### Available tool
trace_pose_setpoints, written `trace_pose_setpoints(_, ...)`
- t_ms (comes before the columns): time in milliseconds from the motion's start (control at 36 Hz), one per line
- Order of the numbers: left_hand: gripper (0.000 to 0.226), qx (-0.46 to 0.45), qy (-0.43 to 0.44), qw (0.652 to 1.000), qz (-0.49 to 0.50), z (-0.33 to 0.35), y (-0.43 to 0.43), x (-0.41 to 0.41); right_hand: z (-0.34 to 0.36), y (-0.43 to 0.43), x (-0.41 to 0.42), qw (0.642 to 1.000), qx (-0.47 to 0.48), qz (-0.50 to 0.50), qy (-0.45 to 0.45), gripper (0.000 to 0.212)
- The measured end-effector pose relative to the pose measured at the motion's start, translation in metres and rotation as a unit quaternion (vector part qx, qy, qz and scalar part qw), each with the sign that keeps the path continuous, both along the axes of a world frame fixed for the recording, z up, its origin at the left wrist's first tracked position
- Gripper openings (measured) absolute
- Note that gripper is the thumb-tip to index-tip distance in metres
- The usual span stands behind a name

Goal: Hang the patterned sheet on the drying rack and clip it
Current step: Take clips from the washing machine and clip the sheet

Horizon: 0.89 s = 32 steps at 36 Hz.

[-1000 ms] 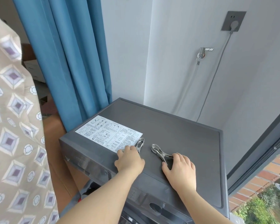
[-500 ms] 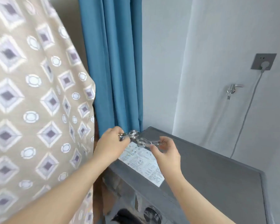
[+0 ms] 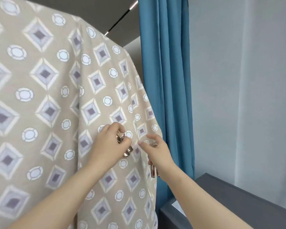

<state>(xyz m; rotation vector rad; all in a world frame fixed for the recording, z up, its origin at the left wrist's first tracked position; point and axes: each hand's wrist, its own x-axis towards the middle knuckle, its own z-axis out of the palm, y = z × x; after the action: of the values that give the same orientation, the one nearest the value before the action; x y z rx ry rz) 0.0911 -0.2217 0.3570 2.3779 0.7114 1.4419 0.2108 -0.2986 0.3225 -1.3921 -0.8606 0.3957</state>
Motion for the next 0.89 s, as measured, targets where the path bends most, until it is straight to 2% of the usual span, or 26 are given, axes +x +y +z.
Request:
trace_pose_setpoints(56,0.016,0.008,-0.045,0.999,-0.002,0.004,0.005,-0.010,0.006,0.015,-0.010,1.000,-0.003,0.017,-0.026,0.051)
trace_pose_setpoints(83,0.022,0.013,-0.066,0.998,-0.001,0.005,0.006,-0.015,0.009,0.021,-0.015,0.999,-0.003,0.015,-0.037,0.050)
trace_pose_setpoints(139,0.029,0.021,-0.093,0.995,0.000,0.008,0.008,-0.025,0.017,0.034,-0.020,0.998,0.001,-0.005,-0.067,0.037)
trace_pose_setpoints(194,0.028,0.018,-0.093,0.995,0.004,0.012,0.009,-0.032,0.022,0.042,-0.019,0.994,-0.003,-0.038,-0.100,0.013)
trace_pose_setpoints(278,0.026,0.021,-0.089,0.996,0.010,0.019,0.013,-0.040,0.025,0.046,-0.009,0.995,0.020,-0.048,-0.081,0.021)
trace_pose_setpoints(333,0.014,0.027,-0.099,0.995,0.014,0.023,0.016,-0.044,0.027,0.043,0.002,0.995,0.040,-0.079,-0.055,0.022)
trace_pose_setpoints(417,0.027,0.032,-0.090,0.995,0.039,0.027,0.021,-0.046,0.034,0.040,0.024,0.986,0.085,-0.146,-0.009,0.021)
trace_pose_setpoints(500,0.029,0.038,-0.088,0.994,0.054,0.033,0.021,-0.040,0.043,0.048,0.042,0.979,0.094,-0.177,-0.021,0.022)
trace_pose_setpoints(611,0.020,0.029,-0.083,0.992,0.096,0.044,0.016,-0.021,0.048,0.065,0.055,0.998,0.017,-0.049,-0.046,0.020)
trace_pose_setpoints(694,0.015,0.002,-0.113,0.988,0.109,0.052,0.013,-0.005,0.051,0.070,0.064,0.999,0.013,0.005,-0.030,0.010)
trace_pose_setpoints(806,0.017,0.001,-0.117,0.984,0.137,0.062,0.010,0.018,0.064,0.077,0.082,0.998,0.056,0.027,-0.020,0.059)
trace_pose_setpoints(889,0.019,0.009,-0.111,0.982,0.155,0.069,0.008,0.028,0.078,0.083,0.085,0.994,0.059,0.090,0.001,0.077)
